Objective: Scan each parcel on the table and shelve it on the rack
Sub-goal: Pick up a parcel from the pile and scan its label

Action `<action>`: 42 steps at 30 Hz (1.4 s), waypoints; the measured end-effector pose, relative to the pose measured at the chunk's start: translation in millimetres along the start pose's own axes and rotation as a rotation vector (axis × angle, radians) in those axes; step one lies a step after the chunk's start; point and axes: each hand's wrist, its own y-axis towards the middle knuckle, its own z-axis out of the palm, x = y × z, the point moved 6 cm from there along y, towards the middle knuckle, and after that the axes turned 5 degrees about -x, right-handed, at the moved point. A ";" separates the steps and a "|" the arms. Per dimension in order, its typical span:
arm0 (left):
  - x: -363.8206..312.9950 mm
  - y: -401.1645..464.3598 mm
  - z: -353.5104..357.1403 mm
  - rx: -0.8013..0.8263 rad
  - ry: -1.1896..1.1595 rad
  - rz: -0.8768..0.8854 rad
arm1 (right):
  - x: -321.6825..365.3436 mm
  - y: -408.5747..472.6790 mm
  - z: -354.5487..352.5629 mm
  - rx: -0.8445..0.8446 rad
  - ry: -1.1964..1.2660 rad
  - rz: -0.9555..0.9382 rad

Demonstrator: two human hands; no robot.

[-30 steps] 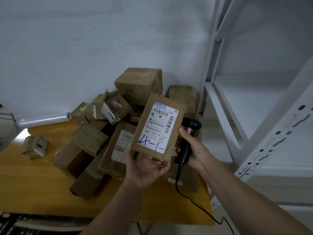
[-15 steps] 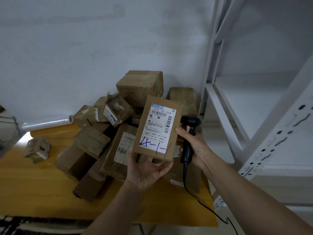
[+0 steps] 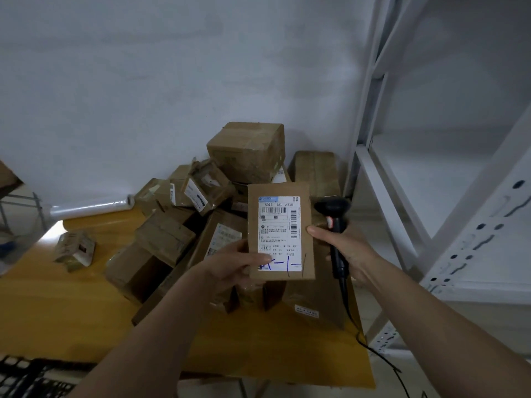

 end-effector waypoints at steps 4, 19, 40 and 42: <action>-5.1 5.4 -13.0 -0.206 -0.269 0.064 | 14.1 -2.6 8.7 -0.088 -0.111 -0.145; -21.3 16.8 -28.7 -0.451 -0.333 0.098 | 34.0 -39.8 41.8 0.064 -0.227 -0.294; -25.0 27.9 -24.0 -0.356 -0.295 0.141 | 40.8 -50.1 46.4 0.121 -0.147 -0.270; -23.8 30.0 -19.8 -0.330 -0.301 0.144 | 37.8 -52.4 40.5 0.106 -0.114 -0.250</action>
